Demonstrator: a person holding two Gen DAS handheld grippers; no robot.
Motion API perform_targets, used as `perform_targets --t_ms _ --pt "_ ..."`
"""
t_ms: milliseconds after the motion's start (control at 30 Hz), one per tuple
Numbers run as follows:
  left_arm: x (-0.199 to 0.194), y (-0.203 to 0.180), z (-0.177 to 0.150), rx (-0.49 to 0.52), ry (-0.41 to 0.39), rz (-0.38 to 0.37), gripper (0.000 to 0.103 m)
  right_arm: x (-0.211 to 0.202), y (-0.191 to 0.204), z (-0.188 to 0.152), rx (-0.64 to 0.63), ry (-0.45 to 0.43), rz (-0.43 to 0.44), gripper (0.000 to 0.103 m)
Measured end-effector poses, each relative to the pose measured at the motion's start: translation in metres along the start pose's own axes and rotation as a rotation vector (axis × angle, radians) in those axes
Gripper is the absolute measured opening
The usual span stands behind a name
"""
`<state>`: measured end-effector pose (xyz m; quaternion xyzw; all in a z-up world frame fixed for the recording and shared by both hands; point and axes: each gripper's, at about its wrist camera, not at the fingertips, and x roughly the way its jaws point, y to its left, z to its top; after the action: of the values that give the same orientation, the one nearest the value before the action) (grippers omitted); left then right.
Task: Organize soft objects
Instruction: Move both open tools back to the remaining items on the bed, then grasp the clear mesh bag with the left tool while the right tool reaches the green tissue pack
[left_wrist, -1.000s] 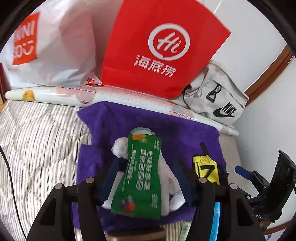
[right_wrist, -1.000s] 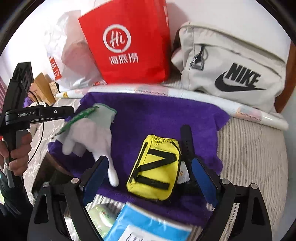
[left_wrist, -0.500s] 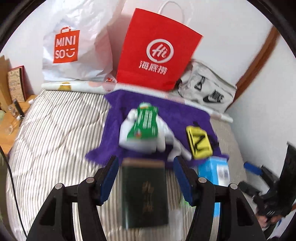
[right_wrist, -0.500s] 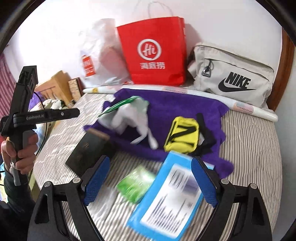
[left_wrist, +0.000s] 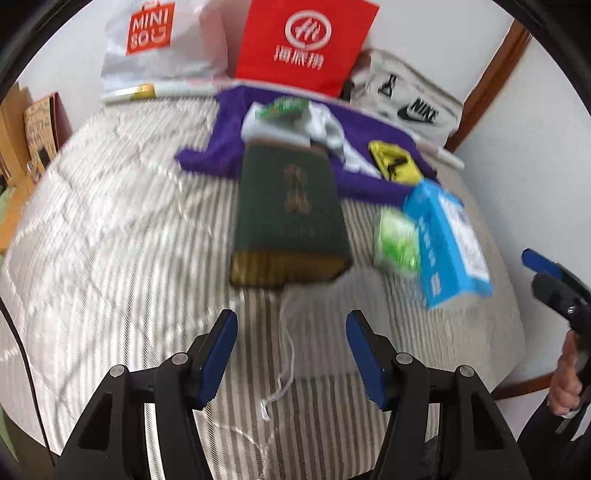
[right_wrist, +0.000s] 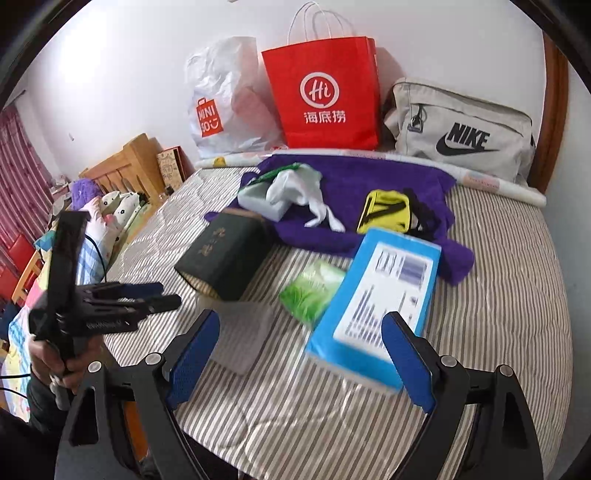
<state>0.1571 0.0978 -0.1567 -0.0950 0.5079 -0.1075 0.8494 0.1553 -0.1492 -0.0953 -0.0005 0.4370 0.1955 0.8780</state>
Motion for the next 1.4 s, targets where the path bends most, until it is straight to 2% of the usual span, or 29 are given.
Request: perform_targets --t_ms 267,400,533,700,767,967,1133,1333,1400 --pt "0.032 -0.011 -0.016 0.017 0.059 -0.009 0.06 0.008 -0.003 -0.026 0.02 0.04 -0.008 0.089" --pt "0.034 -0.015 -0.016 0.023 0.05 -0.022 0.067 0.007 -0.009 -0.032 0.046 0.038 -0.011 0.089" --pt "0.036 -0.022 -0.017 0.019 0.051 -0.018 0.082 0.007 -0.019 -0.037 0.09 0.038 0.006 0.089" --pt "0.043 -0.037 -0.014 0.036 0.069 0.014 0.087 0.007 -0.026 -0.044 0.111 0.035 0.018 0.089" --pt "0.046 -0.042 -0.012 0.033 0.084 0.014 0.093 0.005 -0.03 -0.047 0.128 0.031 0.028 0.089" --pt "0.059 -0.061 -0.01 0.071 0.117 0.118 0.102 0.001 -0.042 -0.055 0.18 0.019 0.062 0.089" --pt "0.069 -0.074 -0.011 0.1 0.114 0.219 0.103 0.001 -0.045 -0.06 0.191 0.019 0.078 0.089" --pt "0.073 -0.08 -0.009 0.101 0.078 0.24 0.103 0.007 -0.043 -0.065 0.19 0.036 0.09 0.089" --pt "0.072 -0.08 -0.01 0.108 0.062 0.244 0.1 0.009 -0.04 -0.064 0.18 0.039 0.08 0.089"
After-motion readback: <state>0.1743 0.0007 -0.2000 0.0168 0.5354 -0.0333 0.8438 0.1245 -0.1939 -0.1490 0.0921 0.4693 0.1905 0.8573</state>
